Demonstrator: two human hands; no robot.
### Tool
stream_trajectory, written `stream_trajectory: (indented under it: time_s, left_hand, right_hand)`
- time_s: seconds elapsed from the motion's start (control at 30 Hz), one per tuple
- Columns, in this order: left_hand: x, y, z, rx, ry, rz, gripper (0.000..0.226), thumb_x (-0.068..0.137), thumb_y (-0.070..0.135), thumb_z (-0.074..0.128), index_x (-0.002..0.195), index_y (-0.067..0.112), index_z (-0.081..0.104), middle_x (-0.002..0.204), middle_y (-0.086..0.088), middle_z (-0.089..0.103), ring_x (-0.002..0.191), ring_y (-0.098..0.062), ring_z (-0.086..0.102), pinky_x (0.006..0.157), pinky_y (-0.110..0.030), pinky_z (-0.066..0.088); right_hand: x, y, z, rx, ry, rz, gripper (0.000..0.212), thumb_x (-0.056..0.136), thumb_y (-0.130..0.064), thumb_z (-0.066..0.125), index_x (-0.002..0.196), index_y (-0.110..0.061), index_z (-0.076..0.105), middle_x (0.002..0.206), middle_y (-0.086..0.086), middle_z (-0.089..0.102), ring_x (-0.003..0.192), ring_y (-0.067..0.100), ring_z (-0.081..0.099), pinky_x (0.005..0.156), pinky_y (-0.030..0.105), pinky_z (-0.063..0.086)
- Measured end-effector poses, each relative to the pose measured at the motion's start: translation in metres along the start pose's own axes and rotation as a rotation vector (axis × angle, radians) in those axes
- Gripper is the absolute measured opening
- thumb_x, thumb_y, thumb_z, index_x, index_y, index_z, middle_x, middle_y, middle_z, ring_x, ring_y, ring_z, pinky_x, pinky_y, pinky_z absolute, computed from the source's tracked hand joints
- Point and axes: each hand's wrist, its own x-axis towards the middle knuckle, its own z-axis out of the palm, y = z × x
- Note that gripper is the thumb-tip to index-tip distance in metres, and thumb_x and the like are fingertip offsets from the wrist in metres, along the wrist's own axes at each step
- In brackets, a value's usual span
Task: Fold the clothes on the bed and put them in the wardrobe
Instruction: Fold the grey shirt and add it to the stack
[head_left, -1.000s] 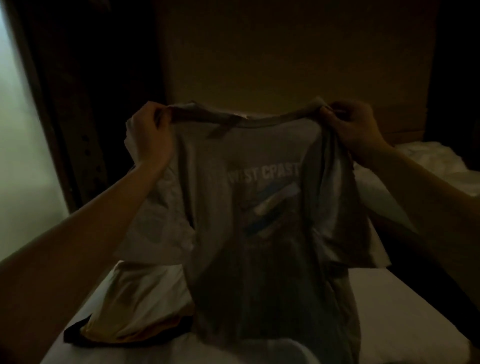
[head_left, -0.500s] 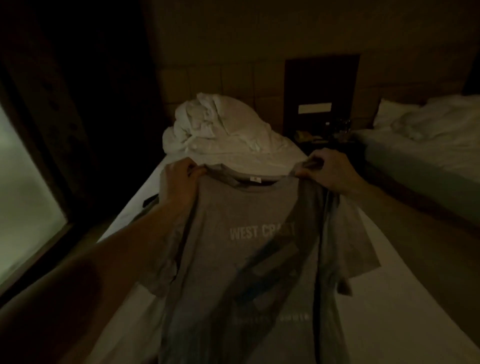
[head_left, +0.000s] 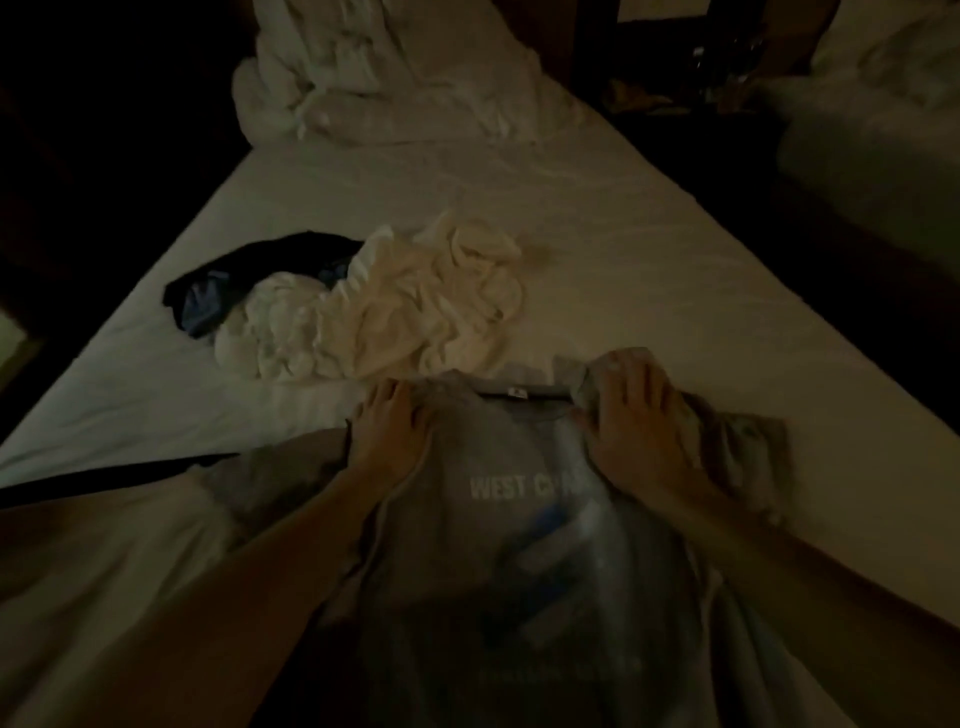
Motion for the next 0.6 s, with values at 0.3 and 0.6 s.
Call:
stream_trajectory:
  time_s: [0.3, 0.6]
  left_hand:
    - [-0.044, -0.006, -0.084, 0.710, -0.197, -0.184, 0.067, 0.092, 0.066, 0.027, 0.137, 0.018, 0.044, 0.147, -0.009, 0.037, 0.138, -0.031, 0.029, 0.116, -0.050, 0.012]
    - [-0.086, -0.043, -0.129, 0.371, -0.096, -0.263, 0.033, 0.095, 0.045, 0.047, 0.104, 0.016, 0.059, 0.106, -0.010, 0.061, 0.112, -0.033, 0.053, 0.094, -0.041, 0.039]
  right_hand:
    - [-0.032, -0.001, -0.020, 0.058, -0.564, -0.073, 0.060, 0.103, -0.051, 0.020, 0.152, -0.018, 0.027, 0.161, 0.001, 0.018, 0.146, 0.023, 0.021, 0.120, 0.041, 0.017]
    - [-0.047, 0.071, -0.056, 0.270, -0.114, 0.470, 0.050, 0.097, -0.028, 0.048, 0.142, -0.005, 0.040, 0.147, 0.019, 0.037, 0.134, 0.039, 0.035, 0.108, 0.048, 0.034]
